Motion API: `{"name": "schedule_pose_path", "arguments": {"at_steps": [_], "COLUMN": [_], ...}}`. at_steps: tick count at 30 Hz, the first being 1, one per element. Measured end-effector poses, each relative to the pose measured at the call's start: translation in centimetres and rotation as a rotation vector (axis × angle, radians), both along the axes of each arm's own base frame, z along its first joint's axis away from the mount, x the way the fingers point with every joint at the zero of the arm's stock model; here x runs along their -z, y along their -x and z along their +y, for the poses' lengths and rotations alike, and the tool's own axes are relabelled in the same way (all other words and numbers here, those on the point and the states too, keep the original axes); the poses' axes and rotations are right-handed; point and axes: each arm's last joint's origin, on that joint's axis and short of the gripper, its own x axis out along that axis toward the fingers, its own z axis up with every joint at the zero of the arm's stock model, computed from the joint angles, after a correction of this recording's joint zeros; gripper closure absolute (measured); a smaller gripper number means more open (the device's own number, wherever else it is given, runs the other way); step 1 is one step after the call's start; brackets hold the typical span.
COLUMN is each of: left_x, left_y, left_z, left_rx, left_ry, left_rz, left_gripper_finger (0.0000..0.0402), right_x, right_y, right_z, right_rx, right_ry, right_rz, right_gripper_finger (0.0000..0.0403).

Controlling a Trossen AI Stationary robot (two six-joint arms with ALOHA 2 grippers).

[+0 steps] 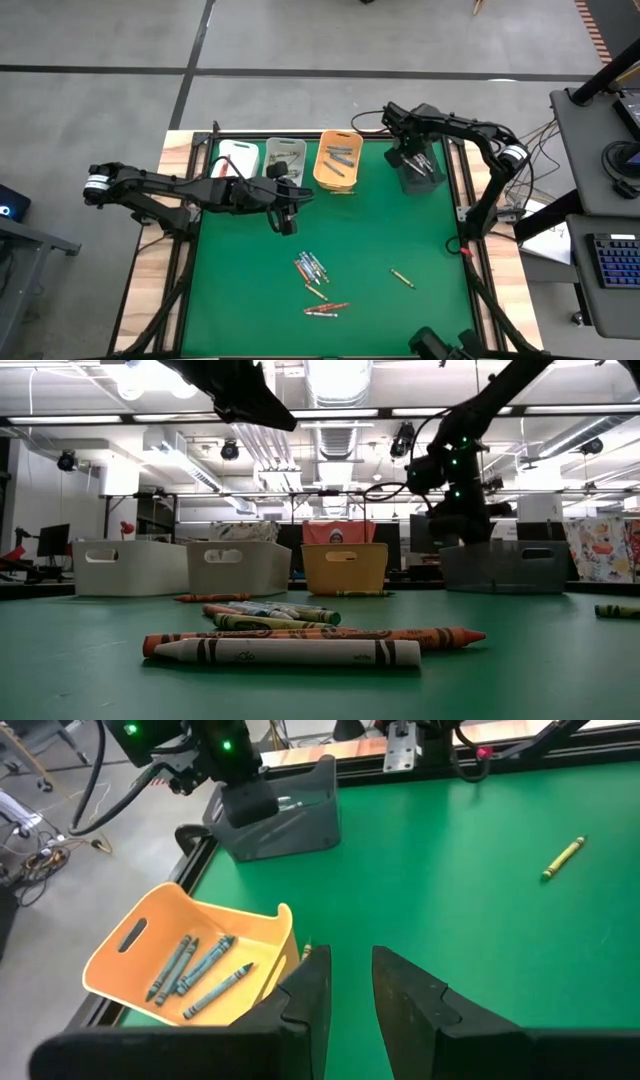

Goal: Sort crayons
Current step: Put the white crayon into the black bin, then put the orange crayon into the white bin

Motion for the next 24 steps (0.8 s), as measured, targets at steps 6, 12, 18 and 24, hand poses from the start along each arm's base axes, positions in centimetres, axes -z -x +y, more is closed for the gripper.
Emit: {"name": "schedule_pose_path", "arguments": {"at_steps": [6,12,18,24], "left_x": [0.0,0.2,0.4,1.1], "left_y": [0.0,0.1,0.2,0.6], "left_z": [0.0,0.0,0.0,0.0], "left_rx": [-0.011,-0.020,-0.026,-0.056], "left_ry": [0.021,0.037,0.046,0.087], "left_rz": [-0.004,0.010,0.031,0.103], "left_gripper_finger": [0.0342,0.0342,0.0342,0.0342], "right_x": [0.2,0.2,0.2,-0.5], "right_y": [-0.1,-0.2,-0.2,-0.4], "right_z": [0.0,0.1,0.1,0.0], "right_rx": [-0.002,-0.039,-0.012,0.000], "right_ry": [-0.005,-0.038,-0.030,-0.011], "right_rz": [-0.021,-0.046,-0.055,-0.074], "right_gripper_finger": [0.0389,0.0356,0.0325,0.0323]}}
